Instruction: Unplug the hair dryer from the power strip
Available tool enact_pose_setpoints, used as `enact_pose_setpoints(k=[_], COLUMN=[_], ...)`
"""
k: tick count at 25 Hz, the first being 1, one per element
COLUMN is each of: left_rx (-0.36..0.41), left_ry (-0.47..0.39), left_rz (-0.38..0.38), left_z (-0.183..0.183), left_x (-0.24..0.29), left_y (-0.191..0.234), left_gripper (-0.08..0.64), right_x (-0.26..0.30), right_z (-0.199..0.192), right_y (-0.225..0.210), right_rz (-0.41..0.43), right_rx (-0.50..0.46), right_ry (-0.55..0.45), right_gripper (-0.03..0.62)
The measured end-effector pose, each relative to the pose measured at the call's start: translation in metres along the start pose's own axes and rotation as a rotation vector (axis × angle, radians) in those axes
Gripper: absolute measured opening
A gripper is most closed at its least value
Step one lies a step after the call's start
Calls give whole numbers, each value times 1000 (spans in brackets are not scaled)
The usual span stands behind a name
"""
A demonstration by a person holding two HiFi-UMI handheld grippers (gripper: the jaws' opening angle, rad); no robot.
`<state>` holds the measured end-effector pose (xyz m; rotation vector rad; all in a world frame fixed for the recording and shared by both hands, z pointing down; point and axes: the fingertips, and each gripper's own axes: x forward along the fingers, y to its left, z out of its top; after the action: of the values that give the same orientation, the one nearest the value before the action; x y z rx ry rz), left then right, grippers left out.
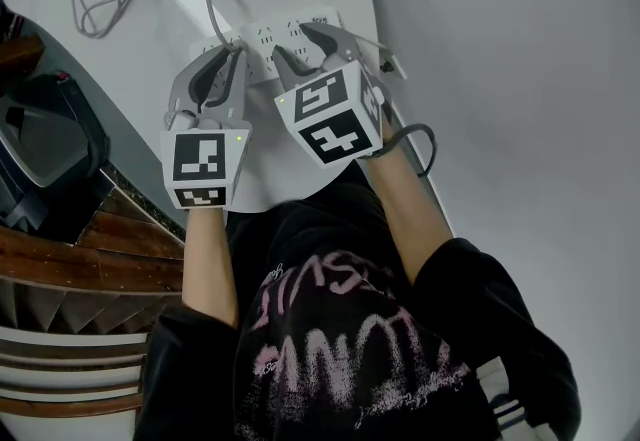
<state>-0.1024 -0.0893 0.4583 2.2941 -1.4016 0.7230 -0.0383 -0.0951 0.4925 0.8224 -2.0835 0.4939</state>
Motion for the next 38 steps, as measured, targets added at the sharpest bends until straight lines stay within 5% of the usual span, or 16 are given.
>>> enact_pose_setpoints(k=[3,8,12,17,21,26,30,34,38], left_rx=[39,-36,37,-52,38,-82,20,-81,48], left_ry=[9,-2,13,0,12,3,22,5,36], left_rz=[0,3,7,5,3,5,4,1,11], left_z=[0,0,0,-1,0,-1,2,1,1], left_x=[0,0,1,0,0,0,0,-1,-1], left_y=[-2,2,-2,2,-1,3,-1,2,-2], left_gripper=[53,52,52,52,52,52,52,52,52], right_x=[0,0,0,0,0,1,-1,0,0], right_z=[0,0,0,0,0,-1,0,0,0], right_y=[-1,0,0,1,0,1,0,1,0], right_rz=[2,-3,1,-5,-5,-12,-6,-12,-10], right_rx=[-1,-1,0,0,4,2,10,4,2], right_ry=[2,6,10,11,16,28,31,35,39], right_gripper=[178,178,178,178,178,178,178,178,178])
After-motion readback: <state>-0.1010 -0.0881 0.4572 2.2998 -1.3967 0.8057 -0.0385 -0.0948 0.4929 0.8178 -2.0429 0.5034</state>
